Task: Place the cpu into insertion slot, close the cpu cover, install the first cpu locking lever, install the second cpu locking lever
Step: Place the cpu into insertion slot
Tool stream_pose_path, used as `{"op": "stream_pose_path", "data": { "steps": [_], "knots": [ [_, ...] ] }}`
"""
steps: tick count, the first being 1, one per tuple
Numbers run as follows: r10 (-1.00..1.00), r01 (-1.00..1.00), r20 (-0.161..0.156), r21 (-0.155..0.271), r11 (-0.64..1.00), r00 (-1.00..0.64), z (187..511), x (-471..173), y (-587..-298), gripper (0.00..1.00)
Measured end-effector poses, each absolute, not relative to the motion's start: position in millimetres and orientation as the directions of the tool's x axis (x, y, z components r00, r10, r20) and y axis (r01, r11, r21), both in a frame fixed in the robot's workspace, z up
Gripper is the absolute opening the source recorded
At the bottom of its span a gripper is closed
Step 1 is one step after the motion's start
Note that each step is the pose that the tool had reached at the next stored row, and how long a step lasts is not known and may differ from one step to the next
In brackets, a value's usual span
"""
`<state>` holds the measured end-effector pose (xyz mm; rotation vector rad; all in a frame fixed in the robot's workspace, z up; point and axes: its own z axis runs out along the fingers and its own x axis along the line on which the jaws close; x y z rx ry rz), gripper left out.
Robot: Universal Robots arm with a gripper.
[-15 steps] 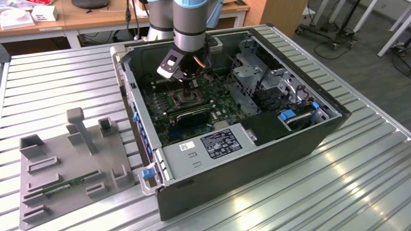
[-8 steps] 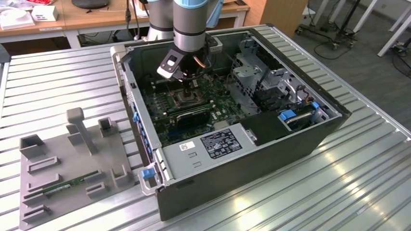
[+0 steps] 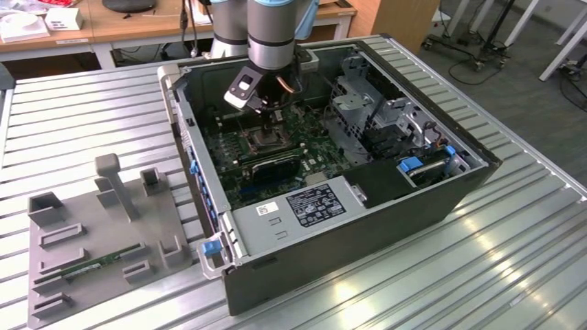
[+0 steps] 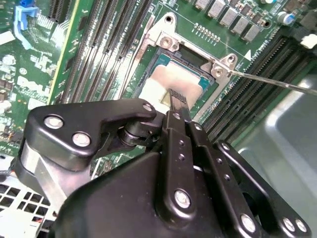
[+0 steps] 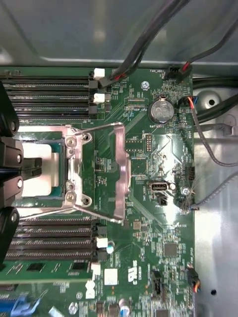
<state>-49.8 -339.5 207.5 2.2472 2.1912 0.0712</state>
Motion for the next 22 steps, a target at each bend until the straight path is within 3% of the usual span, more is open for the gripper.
{"op": "stream_pose_path", "data": {
  "steps": [8,22],
  "knots": [
    [0.999,0.999,0.031,0.033,-0.026,0.025,224,-50,-340,0.11],
    [0.999,0.999,0.031,0.033,-0.026,0.025,225,-52,-340,0.11]
  ]
}}
